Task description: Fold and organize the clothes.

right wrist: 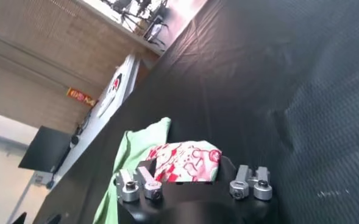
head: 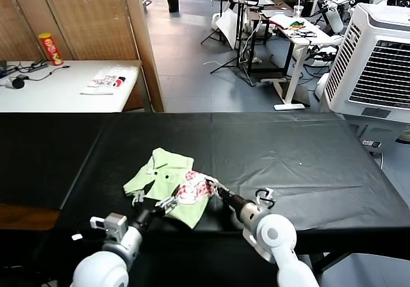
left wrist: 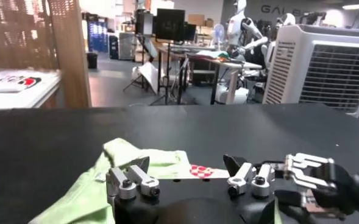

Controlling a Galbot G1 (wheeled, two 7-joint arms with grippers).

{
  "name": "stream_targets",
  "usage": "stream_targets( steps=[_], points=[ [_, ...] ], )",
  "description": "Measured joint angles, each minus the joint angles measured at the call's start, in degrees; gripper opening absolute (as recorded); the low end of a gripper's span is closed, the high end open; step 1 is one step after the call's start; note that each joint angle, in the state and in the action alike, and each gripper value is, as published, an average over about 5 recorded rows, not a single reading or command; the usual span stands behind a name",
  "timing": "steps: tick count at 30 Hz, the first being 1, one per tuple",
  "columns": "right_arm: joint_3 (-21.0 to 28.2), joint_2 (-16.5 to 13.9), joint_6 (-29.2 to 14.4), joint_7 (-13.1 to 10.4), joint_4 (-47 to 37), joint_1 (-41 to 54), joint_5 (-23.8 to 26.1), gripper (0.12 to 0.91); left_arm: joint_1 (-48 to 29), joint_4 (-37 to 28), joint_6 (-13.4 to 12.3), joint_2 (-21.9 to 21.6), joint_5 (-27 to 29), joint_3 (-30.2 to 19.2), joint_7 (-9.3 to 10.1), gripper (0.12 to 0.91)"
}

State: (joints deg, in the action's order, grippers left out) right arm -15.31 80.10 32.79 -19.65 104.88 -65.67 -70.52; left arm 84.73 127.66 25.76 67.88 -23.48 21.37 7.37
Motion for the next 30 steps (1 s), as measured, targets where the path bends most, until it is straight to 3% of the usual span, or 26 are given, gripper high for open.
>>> stream_targets(
  steps=[5,8,15,22,26,30],
  points=[
    [0.48,-0.26,0.66,1.29,-1.8,1.51,3.0,0.222,0.3,-0.2,-0.18,0.16,0.03,0.13,-0.01,0.798],
    [0.99,-0.96,1.9,3.4,-2.92,3.19,7.04,0.134,0.53,-0.21,-0.31,0.28,0.08,0.28,-0.02,0.798],
    [2.64,-3.39,4.5,12.52,-7.47,11.27,23.49,0.128,1.51,-0.12,-0.76,1.15,0.71,0.42,-0.12,0.798],
    [4.74,-4.74,-0.65,22.06,-13.98,19.27,41.72,0.128,2.65,0.35,-1.15,1.66,1.17,1.01,-0.17,0.798],
    [4.89,-5.74,-2.82,24.43,-14.89,19.86,48.23,0.177,3.33,0.3,-1.51,1.81,1.31,1.4,-0.22,0.798],
    [3.97,-7.36,-4.28,24.2,-13.01,18.15,52.25,0.382,3.69,0.09,-1.83,1.89,1.41,1.44,-0.27,0.798]
  ],
)
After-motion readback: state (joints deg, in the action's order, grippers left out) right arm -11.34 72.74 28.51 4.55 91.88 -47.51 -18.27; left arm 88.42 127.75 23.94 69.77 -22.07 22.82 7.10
